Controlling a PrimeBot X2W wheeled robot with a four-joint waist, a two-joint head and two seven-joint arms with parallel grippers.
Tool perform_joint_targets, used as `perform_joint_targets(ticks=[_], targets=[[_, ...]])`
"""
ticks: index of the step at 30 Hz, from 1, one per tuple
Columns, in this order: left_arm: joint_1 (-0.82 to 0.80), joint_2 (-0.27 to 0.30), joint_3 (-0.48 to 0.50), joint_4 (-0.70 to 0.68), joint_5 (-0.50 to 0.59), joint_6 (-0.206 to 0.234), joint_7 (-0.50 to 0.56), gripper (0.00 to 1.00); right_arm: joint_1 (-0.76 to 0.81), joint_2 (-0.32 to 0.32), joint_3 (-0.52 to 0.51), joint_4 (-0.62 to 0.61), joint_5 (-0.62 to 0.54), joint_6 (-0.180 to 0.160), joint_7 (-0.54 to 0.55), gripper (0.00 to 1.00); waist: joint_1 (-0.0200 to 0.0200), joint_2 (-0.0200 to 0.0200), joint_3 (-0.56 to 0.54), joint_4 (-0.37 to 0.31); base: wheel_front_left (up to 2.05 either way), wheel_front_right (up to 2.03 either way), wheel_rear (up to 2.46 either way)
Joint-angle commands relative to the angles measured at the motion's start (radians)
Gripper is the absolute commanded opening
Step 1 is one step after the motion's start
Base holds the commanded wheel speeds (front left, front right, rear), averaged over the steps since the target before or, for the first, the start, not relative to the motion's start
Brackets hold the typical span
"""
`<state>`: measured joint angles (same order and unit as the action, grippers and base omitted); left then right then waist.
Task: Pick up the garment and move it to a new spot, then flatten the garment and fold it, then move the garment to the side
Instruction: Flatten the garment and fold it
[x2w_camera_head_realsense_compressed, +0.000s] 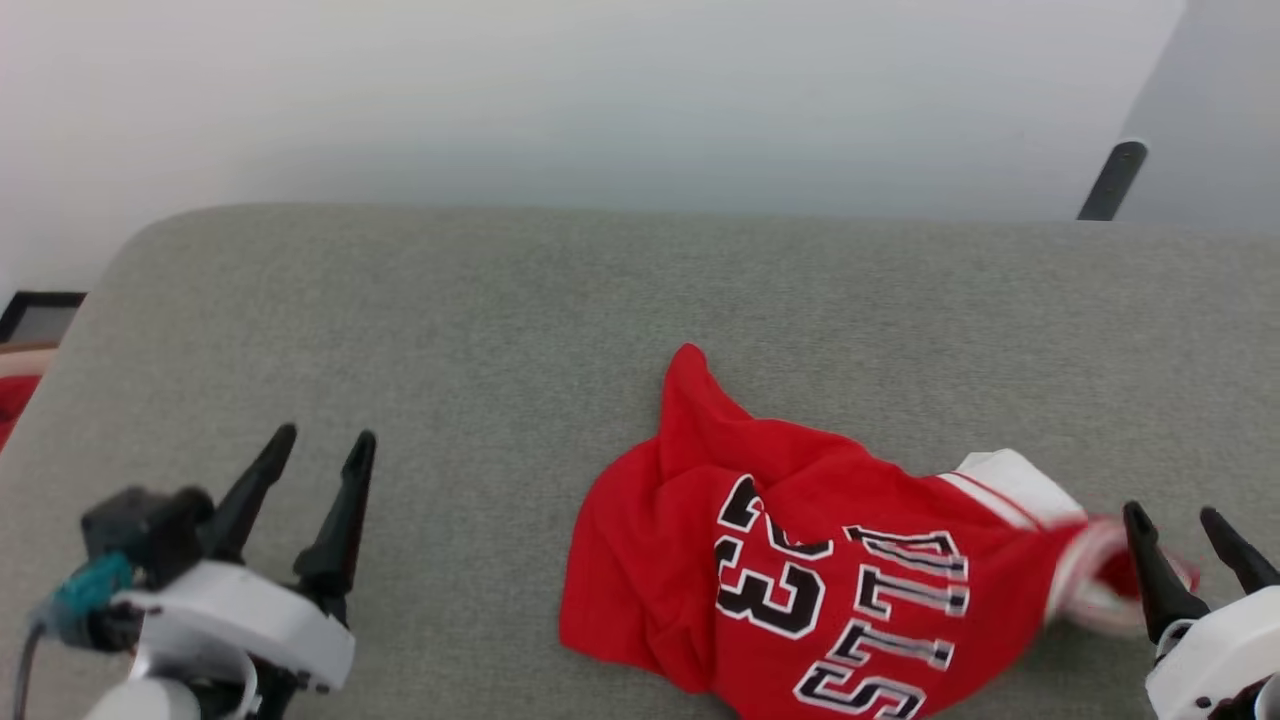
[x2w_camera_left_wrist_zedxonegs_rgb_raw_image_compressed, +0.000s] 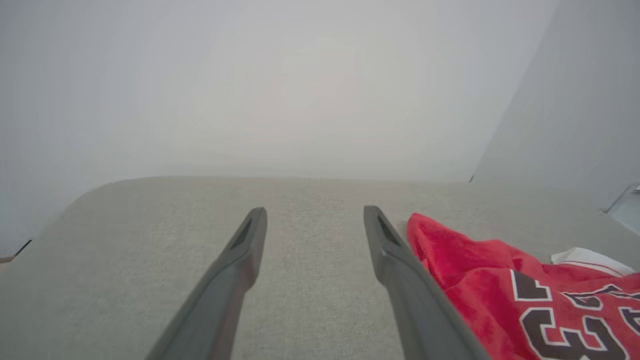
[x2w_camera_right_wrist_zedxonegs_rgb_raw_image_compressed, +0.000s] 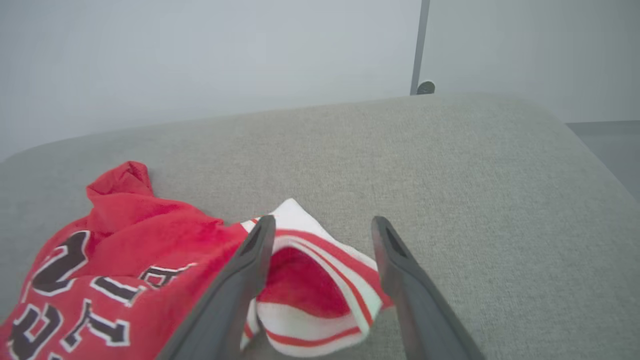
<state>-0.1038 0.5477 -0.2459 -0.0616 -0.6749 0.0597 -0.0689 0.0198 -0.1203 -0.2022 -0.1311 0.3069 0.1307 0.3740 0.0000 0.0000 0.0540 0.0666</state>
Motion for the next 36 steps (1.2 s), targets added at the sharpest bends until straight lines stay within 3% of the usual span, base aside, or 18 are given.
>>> perform_joint_targets(ticks=[1,9,15,25,31,36], targets=[[-0.011,0.004,0.001,-0.007,-0.007,-0.006,0.009,1.0,-0.009,0.006,0.003,-0.006,-0.001,0.0,-0.006,1.0,0.0,0.0,-0.008,-0.016,0.0,0.0,0.0],[-0.117,0.054,-0.045,-0.07,-0.104,-0.055,0.245,1.0,0.019,0.026,0.029,-0.064,0.004,0.0,-0.048,1.0,0.0,0.0,-0.016,-0.081,0.0,0.0,0.0],[-0.214,0.075,-0.086,-0.067,-0.196,-0.066,0.458,1.0,0.016,0.044,0.035,-0.091,0.007,0.0,-0.099,1.0,0.0,0.0,0.001,-0.14,0.0,0.0,0.0],[-0.409,0.096,-0.179,0.009,-0.301,-0.008,0.847,1.0,-0.046,0.058,0.061,-0.103,0.031,0.0,-0.145,1.0,0.0,0.0,0.102,-0.24,0.0,0.0,0.0],[-0.457,0.104,-0.23,0.092,-0.292,0.03,0.975,1.0,-0.082,0.063,0.079,-0.089,0.049,0.0,-0.174,1.0,0.0,0.0,0.177,-0.289,0.0,0.0,0.0],[-0.472,0.096,-0.257,0.157,-0.279,0.036,1.005,1.0,-0.106,0.066,0.089,-0.075,0.061,0.0,-0.196,1.0,0.0,0.0,0.22,-0.314,0.0,0.0,0.0]])
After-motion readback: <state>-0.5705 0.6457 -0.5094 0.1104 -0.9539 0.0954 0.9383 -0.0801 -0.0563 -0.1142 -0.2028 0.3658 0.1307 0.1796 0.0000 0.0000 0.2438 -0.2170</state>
